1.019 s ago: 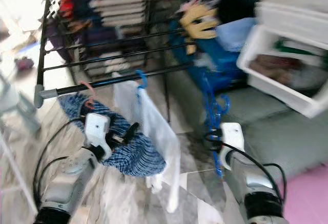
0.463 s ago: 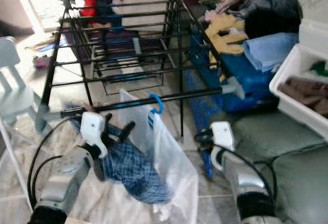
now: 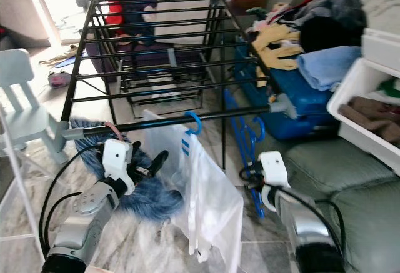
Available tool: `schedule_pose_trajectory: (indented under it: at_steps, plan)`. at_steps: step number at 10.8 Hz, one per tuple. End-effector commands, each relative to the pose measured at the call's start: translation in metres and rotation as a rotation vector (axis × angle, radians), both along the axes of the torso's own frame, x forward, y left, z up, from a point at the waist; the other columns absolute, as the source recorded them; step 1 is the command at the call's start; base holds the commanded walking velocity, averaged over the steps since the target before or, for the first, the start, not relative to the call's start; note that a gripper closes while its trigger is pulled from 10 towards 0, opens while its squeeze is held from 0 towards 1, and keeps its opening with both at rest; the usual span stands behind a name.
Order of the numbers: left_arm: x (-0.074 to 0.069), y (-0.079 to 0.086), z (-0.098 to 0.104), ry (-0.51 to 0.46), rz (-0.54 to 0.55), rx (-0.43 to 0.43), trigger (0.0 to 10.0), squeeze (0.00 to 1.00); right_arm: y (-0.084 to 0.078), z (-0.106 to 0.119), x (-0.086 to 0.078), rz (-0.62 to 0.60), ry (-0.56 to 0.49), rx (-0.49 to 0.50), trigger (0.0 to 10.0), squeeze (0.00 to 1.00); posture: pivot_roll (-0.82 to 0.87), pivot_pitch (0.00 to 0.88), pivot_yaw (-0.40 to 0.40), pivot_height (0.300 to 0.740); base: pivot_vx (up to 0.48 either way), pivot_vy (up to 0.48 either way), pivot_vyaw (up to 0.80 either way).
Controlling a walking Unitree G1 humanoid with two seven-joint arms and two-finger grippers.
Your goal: Hang hanger
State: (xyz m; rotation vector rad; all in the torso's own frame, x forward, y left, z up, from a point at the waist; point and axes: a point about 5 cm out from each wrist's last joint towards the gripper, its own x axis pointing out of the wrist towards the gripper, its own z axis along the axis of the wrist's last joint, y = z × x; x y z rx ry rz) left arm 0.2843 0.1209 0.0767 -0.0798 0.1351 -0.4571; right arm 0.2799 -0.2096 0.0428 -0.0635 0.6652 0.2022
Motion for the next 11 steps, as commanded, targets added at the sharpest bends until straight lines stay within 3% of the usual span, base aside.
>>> schedule_pose_trajectory:
  at_steps: [1, 2, 3, 4, 5, 7, 8, 9, 11]
  plan:
    - [0.001, 0.001, 0.003, -0.013, -0.005, 0.014, 10.0, 0.0, -0.006, 0.004, -0.004, -0.041, -0.029, -0.042, 10.0, 0.0, -0.15, 0.0, -0.004, 0.74, 0.0, 0.0, 0.0]
    - [0.001, 0.0, 0.003, -0.012, -0.01, 0.014, 10.0, 0.0, -0.012, 0.0, -0.015, -0.116, -0.04, -0.034, 10.0, 0.0, -0.16, 0.0, -0.004, 0.74, 0.0, 0.0, 0.0]
    - [0.001, -0.001, 0.002, -0.011, -0.013, 0.015, 10.0, 0.0, -0.012, -0.001, -0.021, -0.127, -0.05, -0.016, 10.0, 0.0, -0.16, 0.0, 0.003, 0.74, 0.0, 0.0, 0.0]
    - [0.002, -0.001, 0.002, -0.01, -0.019, 0.018, 10.0, 0.0, -0.007, 0.009, -0.024, -0.106, -0.125, 0.018, 10.0, 0.0, -0.17, 0.0, 0.01, 0.74, 0.0, 0.0, 0.0]
    - [0.003, -0.001, 0.002, -0.01, -0.023, 0.023, 10.0, 0.0, -0.002, 0.018, -0.019, -0.056, -0.178, 0.009, 10.0, 0.0, -0.17, 0.0, 0.015, 0.74, 0.0, 0.0, 0.0]
    - [0.005, -0.003, 0.003, -0.013, -0.019, 0.029, 10.0, 0.0, 0.001, 0.034, 0.0, -0.076, -0.21, 0.043, 10.0, 0.0, -0.17, 0.0, 0.018, 0.74, 0.0, 0.0, 0.0]
    - [0.004, -0.003, 0.003, -0.013, -0.021, 0.031, 10.0, 0.0, 0.003, 0.04, 0.009, -0.043, -0.225, -0.002, 10.0, 0.0, -0.17, 0.0, 0.017, 0.74, 0.0, 0.0, 0.0]
    - [0.004, -0.002, 0.003, -0.012, -0.015, 0.033, 10.0, 0.0, 0.004, 0.042, 0.013, -0.017, -0.222, -0.015, 10.0, 0.0, -0.16, 0.0, 0.013, 0.74, 0.0, 0.0, 0.0]
    - [0.004, -0.001, 0.002, -0.01, -0.009, 0.037, 10.0, 0.0, 0.017, 0.044, 0.027, 0.015, -0.14, 0.048, 10.0, 0.0, -0.16, 0.0, 0.011, 0.74, 0.0, 0.0, 0.0]
